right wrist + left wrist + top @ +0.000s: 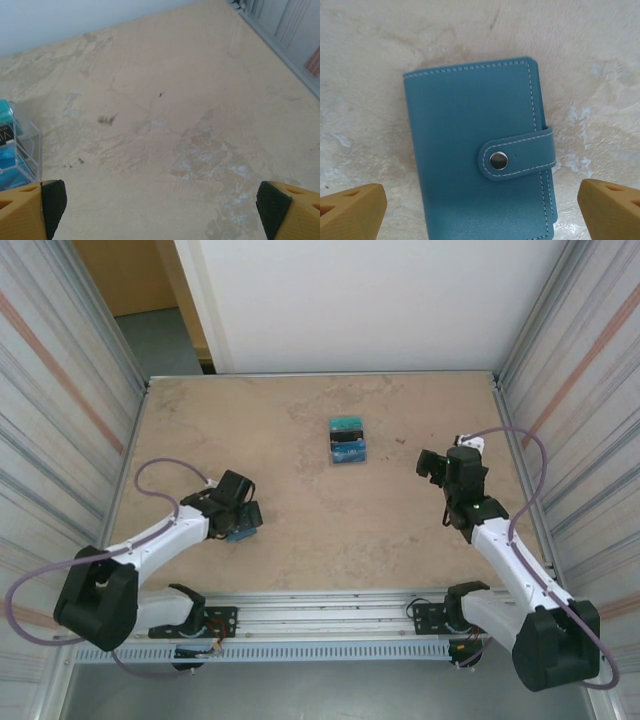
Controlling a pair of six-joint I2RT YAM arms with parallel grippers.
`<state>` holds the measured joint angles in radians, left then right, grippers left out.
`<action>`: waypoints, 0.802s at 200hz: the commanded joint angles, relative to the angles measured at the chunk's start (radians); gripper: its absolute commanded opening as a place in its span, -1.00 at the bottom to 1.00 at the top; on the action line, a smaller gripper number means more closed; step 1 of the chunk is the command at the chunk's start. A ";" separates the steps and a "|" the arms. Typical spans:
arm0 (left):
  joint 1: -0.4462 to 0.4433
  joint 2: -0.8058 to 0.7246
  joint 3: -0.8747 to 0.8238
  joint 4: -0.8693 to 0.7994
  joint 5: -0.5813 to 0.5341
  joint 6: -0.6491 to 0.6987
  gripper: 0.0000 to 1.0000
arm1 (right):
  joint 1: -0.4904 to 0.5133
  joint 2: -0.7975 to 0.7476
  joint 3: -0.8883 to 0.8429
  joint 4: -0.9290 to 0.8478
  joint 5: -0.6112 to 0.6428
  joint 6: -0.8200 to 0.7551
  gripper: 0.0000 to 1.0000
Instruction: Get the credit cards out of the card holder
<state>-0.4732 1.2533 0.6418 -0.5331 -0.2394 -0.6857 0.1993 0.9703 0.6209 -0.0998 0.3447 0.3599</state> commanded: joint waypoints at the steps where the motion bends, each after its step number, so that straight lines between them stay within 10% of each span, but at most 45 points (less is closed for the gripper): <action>1: -0.004 0.036 0.015 0.008 0.035 -0.005 0.97 | 0.009 -0.039 -0.015 -0.009 0.040 0.028 0.98; 109: -0.004 0.213 0.057 0.021 0.005 -0.011 0.97 | 0.011 -0.029 -0.009 -0.004 0.044 0.025 0.98; 160: -0.005 0.200 0.035 0.061 0.050 -0.008 0.52 | 0.013 -0.028 0.000 -0.024 0.054 0.054 0.98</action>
<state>-0.4744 1.4448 0.6918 -0.4824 -0.2024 -0.6849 0.2035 0.9428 0.6170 -0.1089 0.3706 0.3756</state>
